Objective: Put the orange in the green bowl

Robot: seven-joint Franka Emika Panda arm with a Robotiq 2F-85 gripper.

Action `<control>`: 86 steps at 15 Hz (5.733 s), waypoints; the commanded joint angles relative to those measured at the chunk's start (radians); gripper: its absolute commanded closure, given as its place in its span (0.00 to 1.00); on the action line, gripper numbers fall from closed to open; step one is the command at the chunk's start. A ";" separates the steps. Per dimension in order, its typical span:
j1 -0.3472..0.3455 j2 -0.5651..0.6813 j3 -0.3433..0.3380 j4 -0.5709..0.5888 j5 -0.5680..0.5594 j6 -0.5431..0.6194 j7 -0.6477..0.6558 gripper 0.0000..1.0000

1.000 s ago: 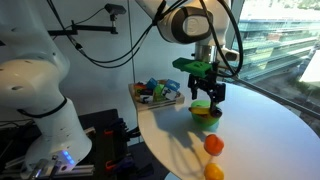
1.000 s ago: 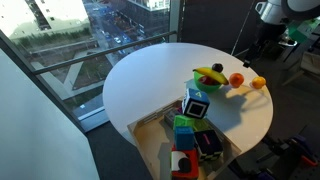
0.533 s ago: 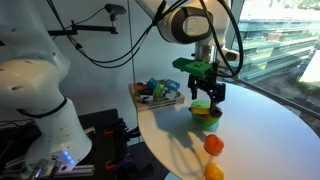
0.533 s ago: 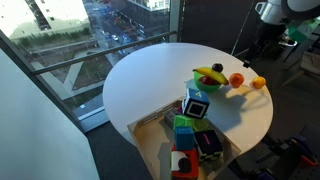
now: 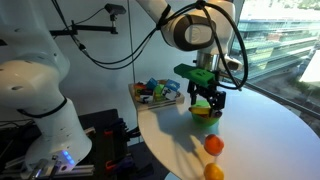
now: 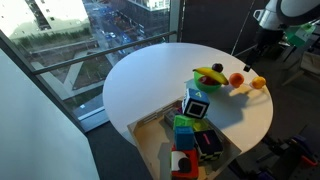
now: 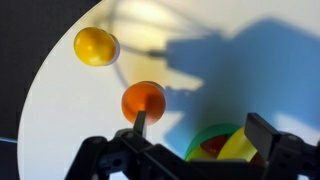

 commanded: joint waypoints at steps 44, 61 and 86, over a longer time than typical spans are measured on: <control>-0.084 0.410 -0.011 0.204 0.008 0.169 -0.104 0.34; -0.055 0.230 -0.012 0.179 0.028 0.082 -0.006 0.47; 0.117 0.114 0.090 0.135 0.030 0.043 0.128 0.47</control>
